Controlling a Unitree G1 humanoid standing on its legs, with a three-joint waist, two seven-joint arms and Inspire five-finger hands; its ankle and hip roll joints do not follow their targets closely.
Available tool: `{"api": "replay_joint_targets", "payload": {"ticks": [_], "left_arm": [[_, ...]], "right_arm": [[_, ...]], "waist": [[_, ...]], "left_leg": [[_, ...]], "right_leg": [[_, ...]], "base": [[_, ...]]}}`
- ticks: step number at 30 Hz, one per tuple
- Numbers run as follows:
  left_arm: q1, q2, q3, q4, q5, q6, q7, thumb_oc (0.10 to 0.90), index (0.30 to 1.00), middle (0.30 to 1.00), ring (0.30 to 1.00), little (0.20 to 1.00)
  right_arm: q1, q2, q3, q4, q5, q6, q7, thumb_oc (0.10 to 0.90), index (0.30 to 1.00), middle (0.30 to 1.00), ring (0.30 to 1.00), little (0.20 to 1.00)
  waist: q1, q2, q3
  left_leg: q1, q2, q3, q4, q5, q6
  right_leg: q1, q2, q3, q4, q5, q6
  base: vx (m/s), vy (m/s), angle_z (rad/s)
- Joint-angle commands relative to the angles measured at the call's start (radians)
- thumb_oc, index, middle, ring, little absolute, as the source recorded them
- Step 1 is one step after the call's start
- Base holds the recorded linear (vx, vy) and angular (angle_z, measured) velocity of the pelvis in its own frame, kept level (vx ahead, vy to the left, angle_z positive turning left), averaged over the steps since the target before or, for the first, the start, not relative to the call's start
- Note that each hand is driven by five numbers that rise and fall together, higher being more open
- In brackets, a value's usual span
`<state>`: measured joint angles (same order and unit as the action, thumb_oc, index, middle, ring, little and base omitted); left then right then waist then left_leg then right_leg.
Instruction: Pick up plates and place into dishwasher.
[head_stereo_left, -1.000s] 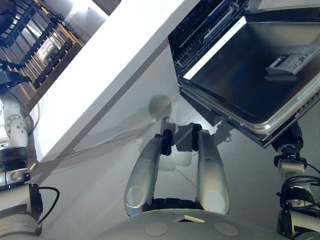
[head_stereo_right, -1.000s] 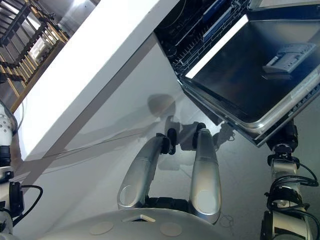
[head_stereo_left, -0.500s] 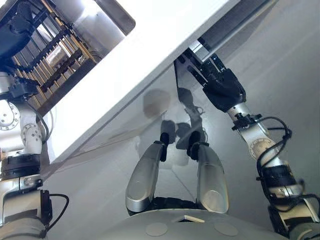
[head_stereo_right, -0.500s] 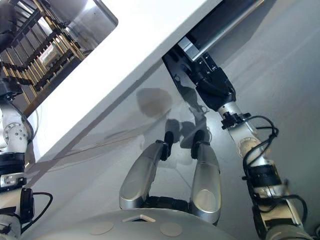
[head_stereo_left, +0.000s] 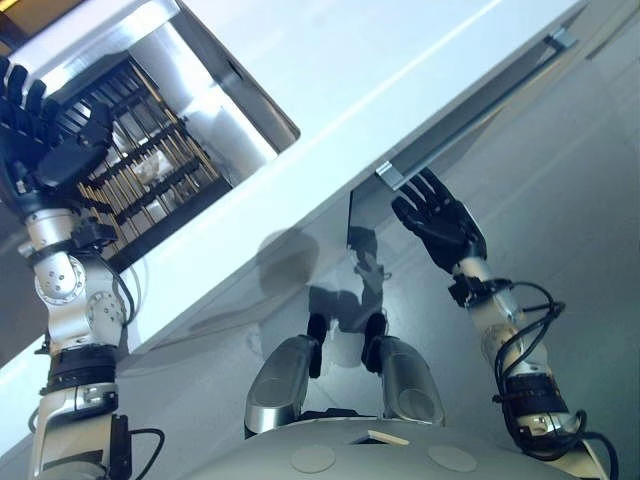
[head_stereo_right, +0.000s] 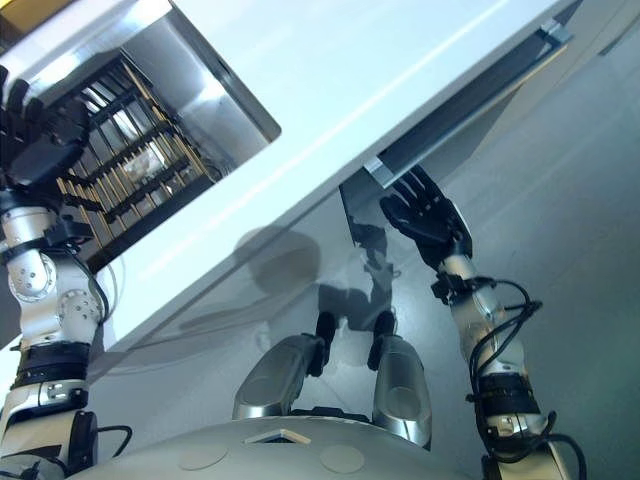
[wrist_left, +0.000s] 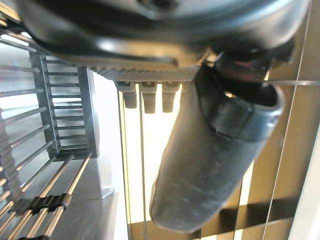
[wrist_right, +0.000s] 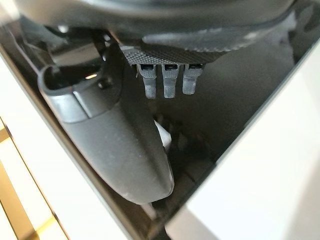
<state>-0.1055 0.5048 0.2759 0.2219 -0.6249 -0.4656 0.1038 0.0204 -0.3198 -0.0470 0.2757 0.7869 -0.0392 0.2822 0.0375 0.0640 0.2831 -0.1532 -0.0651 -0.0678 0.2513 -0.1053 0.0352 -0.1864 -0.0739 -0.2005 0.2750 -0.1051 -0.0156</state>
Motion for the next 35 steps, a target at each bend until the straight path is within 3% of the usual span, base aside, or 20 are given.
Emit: {"api": "replay_joint_targets", "payload": {"ticks": [1, 10, 13, 15, 17, 21, 28, 30, 35], "left_arm": [[0.100, -0.067, 0.008, 0.013, 0.018, -0.127, -0.067, 0.800, 0.900, 0.900, 0.900, 0.900], [0.079, -0.087, -0.020, 0.075, 0.042, -0.069, -0.114, 0.800, 0.900, 0.900, 0.900, 0.900], [0.060, -0.088, -0.023, 0.094, 0.014, -0.021, -0.127, 0.800, 0.900, 0.900, 0.900, 0.900], [0.050, -0.098, -0.028, 0.108, -0.014, 0.015, -0.147, 0.800, 0.900, 0.900, 0.900, 0.900], [0.047, -0.104, -0.037, 0.110, -0.039, 0.044, -0.149, 0.800, 0.900, 0.900, 0.900, 0.900], [0.043, -0.109, -0.037, 0.128, -0.065, 0.057, -0.155, 0.800, 0.900, 0.900, 0.900, 0.900], [0.028, -0.108, -0.037, 0.140, -0.102, 0.085, -0.161, 0.800, 0.900, 0.900, 0.900, 0.900], [0.021, -0.108, -0.037, 0.141, -0.116, 0.095, -0.162, 0.800, 0.900, 0.900, 0.900, 0.900], [0.021, -0.114, -0.039, 0.148, -0.104, 0.104, -0.186, 0.800, 0.900, 0.900, 0.900, 0.900]], "right_arm": [[0.015, 0.035, -0.041, 0.024, -0.076, -0.110, 0.066, 0.800, 0.900, 0.900, 0.900, 0.900], [0.076, 0.044, -0.052, 0.382, -0.234, -0.133, -0.045, 0.800, 0.900, 0.900, 0.900, 0.900], [0.064, 0.027, -0.072, 0.516, -0.322, -0.143, -0.089, 0.800, 0.900, 0.900, 0.900, 0.900], [0.055, 0.007, -0.068, 0.593, -0.450, -0.155, -0.147, 0.800, 0.900, 0.900, 0.900, 0.900], [0.045, -0.009, -0.053, 0.656, -0.509, -0.135, -0.162, 0.800, 0.900, 0.900, 0.900, 0.900], [0.032, -0.027, -0.042, 0.741, -0.618, -0.126, -0.180, 0.800, 0.900, 0.900, 0.900, 0.900], [0.026, -0.038, 0.009, 0.888, -0.786, -0.053, -0.108, 0.800, 0.900, 0.900, 0.900, 0.900], [0.028, -0.036, 0.024, 0.907, -0.815, -0.058, -0.079, 0.800, 0.900, 0.900, 0.900, 0.900], [0.040, -0.024, 0.036, 0.916, -0.812, -0.035, -0.055, 0.800, 0.900, 0.900, 0.900, 0.900]], "waist": [[-0.008, -0.039, -0.057], [-0.029, -0.033, -0.134], [-0.027, -0.030, -0.155], [-0.026, -0.029, -0.167], [-0.023, -0.030, -0.175], [-0.019, -0.030, -0.186], [-0.018, -0.030, -0.205], [-0.019, -0.031, -0.208], [-0.025, -0.031, -0.217]], "left_leg": [[0.057, -0.021, 0.061, -0.178, 0.044, 0.014], [0.152, -0.005, 0.058, -0.267, 0.057, -0.010], [0.176, -0.001, 0.057, -0.290, 0.060, -0.018], [0.187, -0.001, 0.058, -0.291, 0.056, -0.022], [0.195, 0.000, 0.061, -0.286, 0.051, -0.025], [0.208, -0.001, 0.063, -0.284, 0.044, -0.026], [0.223, 0.004, 0.067, -0.285, 0.039, -0.025], [0.226, 0.005, 0.067, -0.282, 0.036, -0.024], [0.234, 0.006, 0.070, -0.285, 0.034, -0.022]], "right_leg": [[0.037, 0.032, 0.036, -0.049, -0.036, 0.061], [0.145, 0.052, 0.042, -0.142, -0.031, 0.061], [0.176, 0.060, 0.046, -0.175, -0.025, 0.062], [0.193, 0.063, 0.049, -0.197, -0.020, 0.061], [0.209, 0.067, 0.050, -0.217, -0.014, 0.060], [0.229, 0.072, 0.054, -0.237, -0.010, 0.058], [0.247, 0.080, 0.065, -0.247, -0.014, 0.056], [0.250, 0.082, 0.069, -0.246, -0.016, 0.056], [0.255, 0.088, 0.077, -0.248, -0.017, 0.054]], "base": [[0.03, 0.005, -0.02], [0.01, -0.010, 0.04], [0.00, -0.039, 0.13], [0.00, -0.041, 0.06], [0.01, -0.045, 0.03], [0.01, -0.027, -0.01], [0.01, -0.035, 0.00], [0.01, -0.041, 0.00], [0.00, -0.015, 0.00]]}}
